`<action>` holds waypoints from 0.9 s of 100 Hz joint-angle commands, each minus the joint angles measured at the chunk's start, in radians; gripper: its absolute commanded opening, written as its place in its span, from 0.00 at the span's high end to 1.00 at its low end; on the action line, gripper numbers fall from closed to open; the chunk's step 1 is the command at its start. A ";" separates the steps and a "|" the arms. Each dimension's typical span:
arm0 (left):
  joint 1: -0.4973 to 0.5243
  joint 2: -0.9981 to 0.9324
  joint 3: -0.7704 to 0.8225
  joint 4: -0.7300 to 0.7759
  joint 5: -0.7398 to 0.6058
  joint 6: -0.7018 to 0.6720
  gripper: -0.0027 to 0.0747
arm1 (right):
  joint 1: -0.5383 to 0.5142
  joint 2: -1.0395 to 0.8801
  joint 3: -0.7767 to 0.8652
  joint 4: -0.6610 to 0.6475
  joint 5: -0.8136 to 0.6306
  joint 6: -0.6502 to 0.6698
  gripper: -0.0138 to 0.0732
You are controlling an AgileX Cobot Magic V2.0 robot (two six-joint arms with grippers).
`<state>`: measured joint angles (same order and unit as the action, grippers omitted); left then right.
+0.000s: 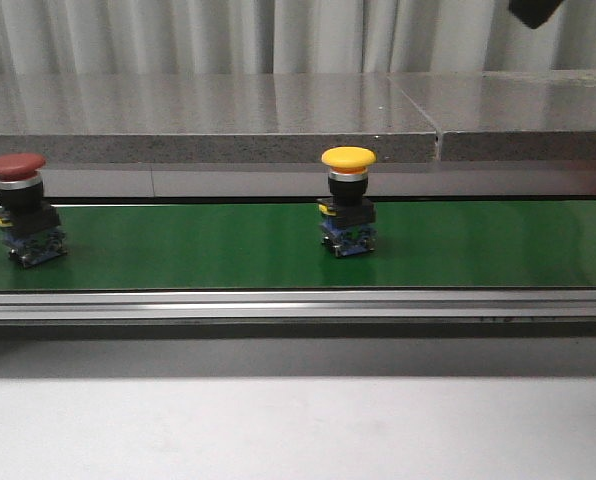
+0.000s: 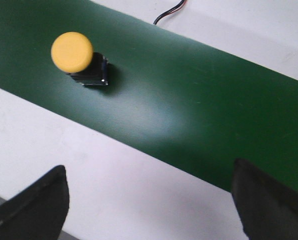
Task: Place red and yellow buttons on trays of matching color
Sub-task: 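Lower the right gripper onto the yellow button on the belt and grasp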
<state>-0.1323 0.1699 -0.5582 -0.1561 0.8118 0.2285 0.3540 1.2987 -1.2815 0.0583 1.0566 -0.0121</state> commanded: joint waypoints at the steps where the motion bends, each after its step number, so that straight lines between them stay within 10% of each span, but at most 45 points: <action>1: -0.008 0.012 -0.025 -0.019 -0.069 -0.001 0.99 | 0.029 0.041 -0.090 0.012 0.011 -0.011 0.09; 73: -0.008 0.012 -0.025 -0.019 -0.069 -0.001 0.99 | 0.079 0.469 -0.316 0.042 0.029 -0.011 0.09; 90: -0.008 0.012 -0.025 -0.019 -0.069 -0.001 0.99 | 0.076 0.492 -0.318 0.021 -0.003 -0.011 0.36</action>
<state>-0.1323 0.1699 -0.5582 -0.1561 0.8118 0.2285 0.4330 1.8293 -1.5643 0.0900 1.0874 -0.0121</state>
